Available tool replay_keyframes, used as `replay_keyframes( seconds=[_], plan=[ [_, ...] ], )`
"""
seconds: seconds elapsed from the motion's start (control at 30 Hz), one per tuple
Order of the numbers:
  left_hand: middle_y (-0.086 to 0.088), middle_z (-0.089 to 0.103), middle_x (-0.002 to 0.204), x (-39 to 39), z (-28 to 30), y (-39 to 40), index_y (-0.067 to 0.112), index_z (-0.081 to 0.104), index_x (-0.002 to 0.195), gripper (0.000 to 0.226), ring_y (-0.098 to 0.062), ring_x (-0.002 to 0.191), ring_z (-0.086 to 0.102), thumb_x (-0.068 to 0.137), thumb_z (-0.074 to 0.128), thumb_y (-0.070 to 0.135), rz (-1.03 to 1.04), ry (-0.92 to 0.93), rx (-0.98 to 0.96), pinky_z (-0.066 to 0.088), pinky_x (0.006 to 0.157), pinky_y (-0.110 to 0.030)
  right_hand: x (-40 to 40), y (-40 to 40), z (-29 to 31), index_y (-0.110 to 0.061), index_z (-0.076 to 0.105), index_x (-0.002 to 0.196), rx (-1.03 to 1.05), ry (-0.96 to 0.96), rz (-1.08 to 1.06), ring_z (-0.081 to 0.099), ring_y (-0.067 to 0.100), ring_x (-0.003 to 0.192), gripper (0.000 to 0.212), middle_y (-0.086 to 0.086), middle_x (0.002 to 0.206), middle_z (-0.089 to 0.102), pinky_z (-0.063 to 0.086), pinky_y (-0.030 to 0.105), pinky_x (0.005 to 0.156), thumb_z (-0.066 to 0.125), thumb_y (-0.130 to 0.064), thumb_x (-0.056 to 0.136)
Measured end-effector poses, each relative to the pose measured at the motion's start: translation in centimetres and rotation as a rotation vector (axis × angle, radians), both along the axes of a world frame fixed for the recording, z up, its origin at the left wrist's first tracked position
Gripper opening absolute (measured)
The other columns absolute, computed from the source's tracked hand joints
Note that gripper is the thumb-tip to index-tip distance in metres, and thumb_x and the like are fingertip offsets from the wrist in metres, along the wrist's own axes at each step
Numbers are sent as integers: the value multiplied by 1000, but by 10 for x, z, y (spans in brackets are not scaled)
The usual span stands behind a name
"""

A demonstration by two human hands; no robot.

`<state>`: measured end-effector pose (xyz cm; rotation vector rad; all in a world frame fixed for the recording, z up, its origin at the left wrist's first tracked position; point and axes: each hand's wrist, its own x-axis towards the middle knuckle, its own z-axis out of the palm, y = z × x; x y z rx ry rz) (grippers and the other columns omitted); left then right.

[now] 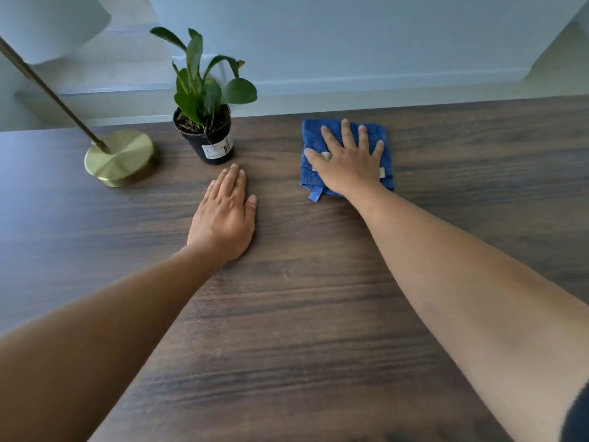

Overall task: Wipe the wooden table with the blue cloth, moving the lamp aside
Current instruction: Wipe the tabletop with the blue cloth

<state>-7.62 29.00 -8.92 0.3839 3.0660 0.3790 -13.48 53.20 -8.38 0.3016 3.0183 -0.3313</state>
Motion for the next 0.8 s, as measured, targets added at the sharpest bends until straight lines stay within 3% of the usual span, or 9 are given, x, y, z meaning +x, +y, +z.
replay_keyframes(
  seconds=[0.13,0.3,0.5,0.8],
  plan=[
    [-5,2,166,2,5,3,10,10,157,62,-16,152,-1,104,15,42,-18,-40,-50,0,123,-33,83,10,1,-41,8,157,15,-13,-88,-10,32,152,76,0,167,-7,-6,64,117,12,-77,90],
    [-12,4,165,9,20,10,3,11,156,62,-24,152,2,104,15,37,-46,-38,-137,5,123,-39,187,-33,6,-41,6,157,26,-25,-101,-12,31,152,76,0,167,-8,-7,63,117,12,-78,90],
    [-8,0,165,56,21,31,6,11,157,62,-21,152,-3,106,21,40,-219,-76,-18,0,123,-36,294,-28,5,-44,7,156,69,-21,-150,-9,28,153,80,-5,167,-5,-4,60,119,13,-82,86],
    [-7,-2,166,52,24,53,7,9,157,64,-19,152,-6,105,20,43,-239,-95,24,-3,123,-34,280,4,2,-45,9,155,88,-18,-263,-7,28,153,83,-4,167,-4,-2,62,119,12,-86,83]
  ],
)
